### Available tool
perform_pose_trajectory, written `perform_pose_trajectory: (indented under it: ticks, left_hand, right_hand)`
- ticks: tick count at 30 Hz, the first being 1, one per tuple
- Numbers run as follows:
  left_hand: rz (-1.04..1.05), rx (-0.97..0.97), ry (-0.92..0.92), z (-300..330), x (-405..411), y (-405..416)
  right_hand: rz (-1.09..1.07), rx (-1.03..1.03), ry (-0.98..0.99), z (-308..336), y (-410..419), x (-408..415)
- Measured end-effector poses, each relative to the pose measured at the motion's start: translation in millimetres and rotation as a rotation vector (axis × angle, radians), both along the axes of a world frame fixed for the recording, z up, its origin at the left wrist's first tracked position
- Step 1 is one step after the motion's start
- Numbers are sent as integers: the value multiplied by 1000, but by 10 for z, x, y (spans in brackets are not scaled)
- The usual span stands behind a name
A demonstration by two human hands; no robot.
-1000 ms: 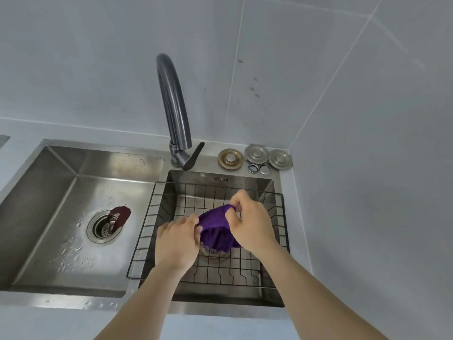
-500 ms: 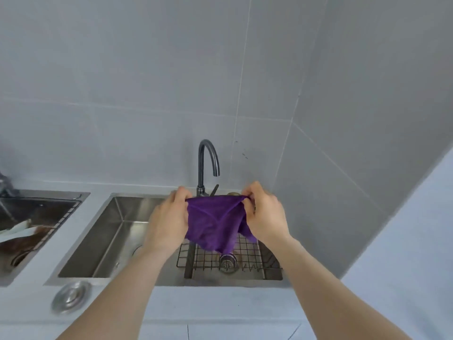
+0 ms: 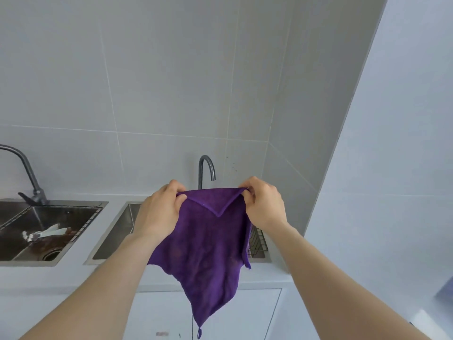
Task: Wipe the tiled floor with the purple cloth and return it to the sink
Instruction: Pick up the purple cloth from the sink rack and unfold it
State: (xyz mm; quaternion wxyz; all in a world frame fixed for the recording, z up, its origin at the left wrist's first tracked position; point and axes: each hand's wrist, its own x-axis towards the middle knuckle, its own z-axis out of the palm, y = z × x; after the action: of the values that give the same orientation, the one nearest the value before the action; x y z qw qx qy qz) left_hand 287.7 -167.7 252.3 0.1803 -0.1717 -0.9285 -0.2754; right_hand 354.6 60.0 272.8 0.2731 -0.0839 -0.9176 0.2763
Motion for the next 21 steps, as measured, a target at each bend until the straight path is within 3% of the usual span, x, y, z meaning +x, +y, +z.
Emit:
perform_pose_trajectory:
  ticks: [12,21]
  left_hand:
    - [-36,-10,13,130,902,388]
    - [-75,-81,-57,-224,1727,969]
  right_hand:
    - [-19,-118,-49,-39,446,914]
    - [-42,-200,-111,-445,1007,1717]
